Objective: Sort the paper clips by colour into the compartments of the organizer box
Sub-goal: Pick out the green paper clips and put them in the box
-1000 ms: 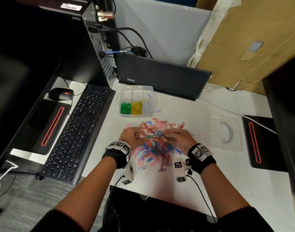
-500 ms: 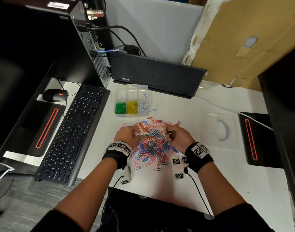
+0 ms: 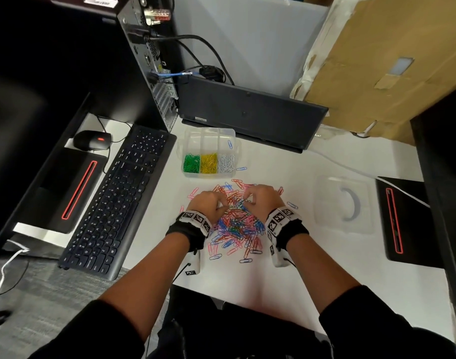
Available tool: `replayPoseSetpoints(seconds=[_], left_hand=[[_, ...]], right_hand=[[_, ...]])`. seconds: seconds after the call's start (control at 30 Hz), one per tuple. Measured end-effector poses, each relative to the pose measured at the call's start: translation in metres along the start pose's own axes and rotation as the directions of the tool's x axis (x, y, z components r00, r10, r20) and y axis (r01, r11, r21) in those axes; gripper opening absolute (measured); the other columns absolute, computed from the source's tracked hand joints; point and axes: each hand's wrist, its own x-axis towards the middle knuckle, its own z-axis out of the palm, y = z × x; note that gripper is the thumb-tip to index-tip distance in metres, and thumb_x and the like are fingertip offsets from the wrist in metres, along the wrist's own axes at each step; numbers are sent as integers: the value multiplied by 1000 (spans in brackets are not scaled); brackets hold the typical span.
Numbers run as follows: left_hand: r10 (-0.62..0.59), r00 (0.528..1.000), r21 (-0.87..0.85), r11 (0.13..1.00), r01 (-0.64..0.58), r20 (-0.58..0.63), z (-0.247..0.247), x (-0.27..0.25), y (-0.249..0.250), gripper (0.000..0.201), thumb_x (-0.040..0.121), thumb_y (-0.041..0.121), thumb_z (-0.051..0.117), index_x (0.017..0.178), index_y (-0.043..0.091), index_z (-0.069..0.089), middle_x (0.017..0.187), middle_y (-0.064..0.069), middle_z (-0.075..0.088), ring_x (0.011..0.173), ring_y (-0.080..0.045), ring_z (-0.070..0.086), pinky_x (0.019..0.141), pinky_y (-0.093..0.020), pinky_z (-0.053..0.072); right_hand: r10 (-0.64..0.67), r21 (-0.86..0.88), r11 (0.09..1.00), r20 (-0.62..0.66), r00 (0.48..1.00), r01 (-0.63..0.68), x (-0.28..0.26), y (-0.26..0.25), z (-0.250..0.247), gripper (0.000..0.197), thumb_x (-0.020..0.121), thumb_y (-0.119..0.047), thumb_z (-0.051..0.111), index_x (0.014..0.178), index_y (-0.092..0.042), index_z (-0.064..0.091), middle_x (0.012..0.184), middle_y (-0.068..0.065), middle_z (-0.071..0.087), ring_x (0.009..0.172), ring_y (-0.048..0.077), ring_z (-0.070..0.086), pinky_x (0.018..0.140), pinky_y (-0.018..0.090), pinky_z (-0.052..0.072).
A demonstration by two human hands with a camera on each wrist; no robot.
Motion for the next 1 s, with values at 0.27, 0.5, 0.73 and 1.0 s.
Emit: replayPoseSetpoints(seconds=[0.27, 0.5, 0.73, 1.0], left_hand=[[-182, 980, -419, 899, 132, -83, 5, -10, -17, 10, 79, 27, 78, 78, 19, 75, 72, 6, 68, 64, -6, 58, 64, -16, 48], [-303, 953, -632, 738, 237, 3, 5, -16, -13, 8, 85, 10, 72, 88, 3, 68, 78, -9, 72, 65, -16, 64, 59, -25, 52], [-318, 926, -811, 476, 340, 202, 2, -8, 16, 31, 93, -16, 43, 114, -1, 59, 79, -16, 64, 53, -11, 62, 52, -16, 52], [-352, 928, -812, 501, 300, 126, 7, -1, 41, 44, 86, -18, 26, 64, 4, 57, 54, -9, 46, 46, -15, 38, 36, -14, 28]], right_hand=[[23, 129, 991, 60, 998, -31, 1, 11, 3, 11, 80, -12, 74, 70, -12, 69, 66, -7, 59, 59, 3, 52, 60, 19, 41], [117, 534, 835, 70, 991, -137, -21, 23, -11, 13, 77, -13, 81, 68, -11, 72, 64, -6, 67, 57, 2, 59, 58, 17, 48], [248, 832, 487, 158, 956, -264, -47, 28, -17, 15, 78, -1, 78, 74, -5, 65, 50, -7, 53, 44, 7, 41, 45, 19, 38], [171, 871, 306, 347, 922, -385, -59, 37, -9, 25, 87, 10, 61, 107, -4, 69, 67, 1, 53, 54, 10, 36, 48, 19, 29]])
